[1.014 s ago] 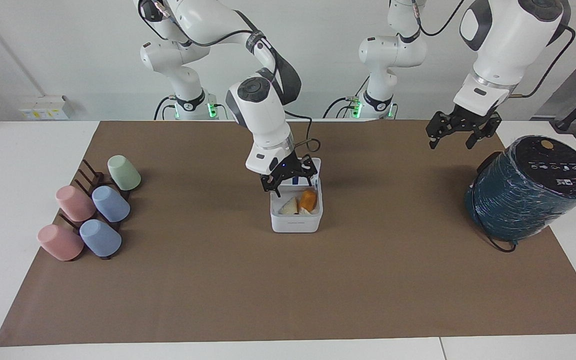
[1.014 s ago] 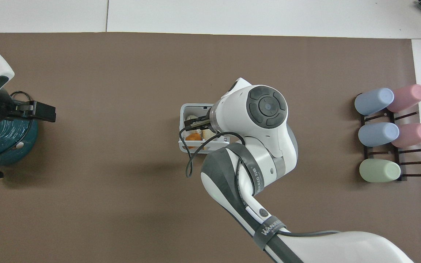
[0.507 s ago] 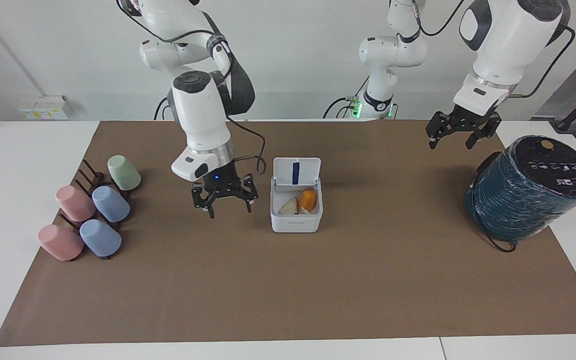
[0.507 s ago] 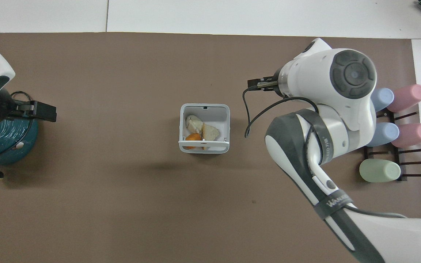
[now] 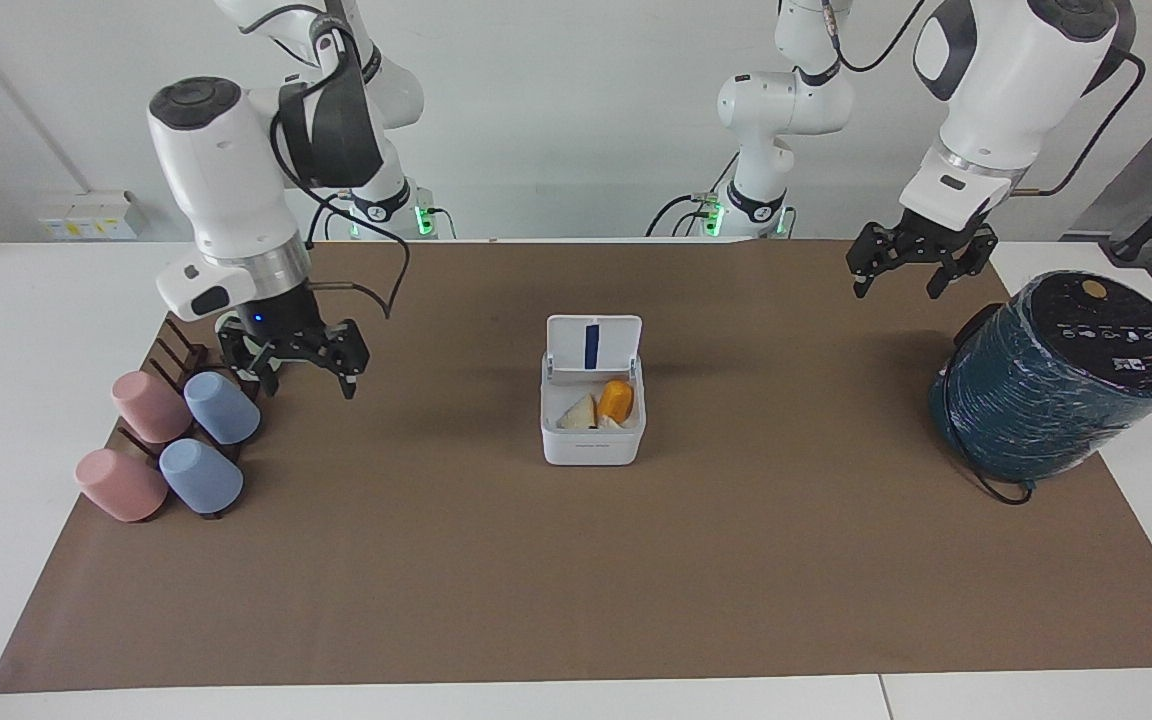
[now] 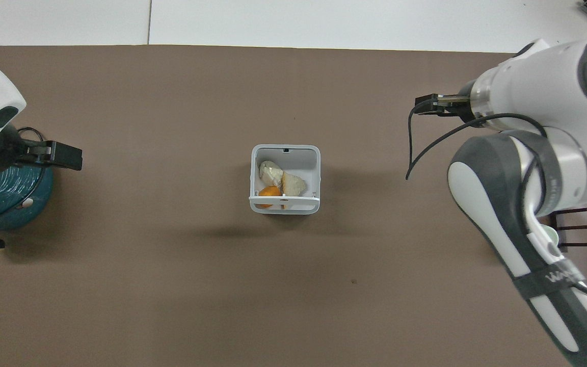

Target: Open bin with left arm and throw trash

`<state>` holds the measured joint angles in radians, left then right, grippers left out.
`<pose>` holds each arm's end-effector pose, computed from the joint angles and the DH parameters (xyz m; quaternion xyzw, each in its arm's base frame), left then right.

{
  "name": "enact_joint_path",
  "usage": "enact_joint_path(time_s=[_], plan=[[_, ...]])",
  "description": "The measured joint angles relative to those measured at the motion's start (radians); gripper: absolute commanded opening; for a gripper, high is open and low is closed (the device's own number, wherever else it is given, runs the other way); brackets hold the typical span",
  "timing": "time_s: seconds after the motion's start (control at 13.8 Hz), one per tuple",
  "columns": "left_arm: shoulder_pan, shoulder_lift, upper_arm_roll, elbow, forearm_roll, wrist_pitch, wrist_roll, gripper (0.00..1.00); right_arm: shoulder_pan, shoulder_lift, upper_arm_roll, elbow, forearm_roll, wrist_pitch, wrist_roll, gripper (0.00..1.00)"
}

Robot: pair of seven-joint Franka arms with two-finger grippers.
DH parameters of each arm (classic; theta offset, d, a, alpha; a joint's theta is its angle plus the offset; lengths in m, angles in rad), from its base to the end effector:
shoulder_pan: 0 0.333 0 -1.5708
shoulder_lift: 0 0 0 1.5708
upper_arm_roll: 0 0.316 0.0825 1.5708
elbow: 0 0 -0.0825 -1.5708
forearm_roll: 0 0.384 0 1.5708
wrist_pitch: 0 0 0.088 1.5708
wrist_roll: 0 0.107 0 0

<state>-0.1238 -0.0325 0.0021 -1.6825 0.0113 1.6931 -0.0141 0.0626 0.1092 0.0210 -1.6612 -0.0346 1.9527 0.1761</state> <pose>0.5501 -0.0662 0.6003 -0.9983 0.0543 -0.0219 0.0041 0.6132 0.0485 0.5536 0.9949 -0.0412 0.0923 0.0035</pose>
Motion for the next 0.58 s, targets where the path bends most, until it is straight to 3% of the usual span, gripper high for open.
enact_joint_path(time_s=[0.58], plan=[[0.002, -0.001, 0.005, 0.000, 0.000, 0.001, 0.000, 1.00, -0.006, -0.186, -0.095, 0.004, -0.001, -0.315, -0.119, 1.00]])
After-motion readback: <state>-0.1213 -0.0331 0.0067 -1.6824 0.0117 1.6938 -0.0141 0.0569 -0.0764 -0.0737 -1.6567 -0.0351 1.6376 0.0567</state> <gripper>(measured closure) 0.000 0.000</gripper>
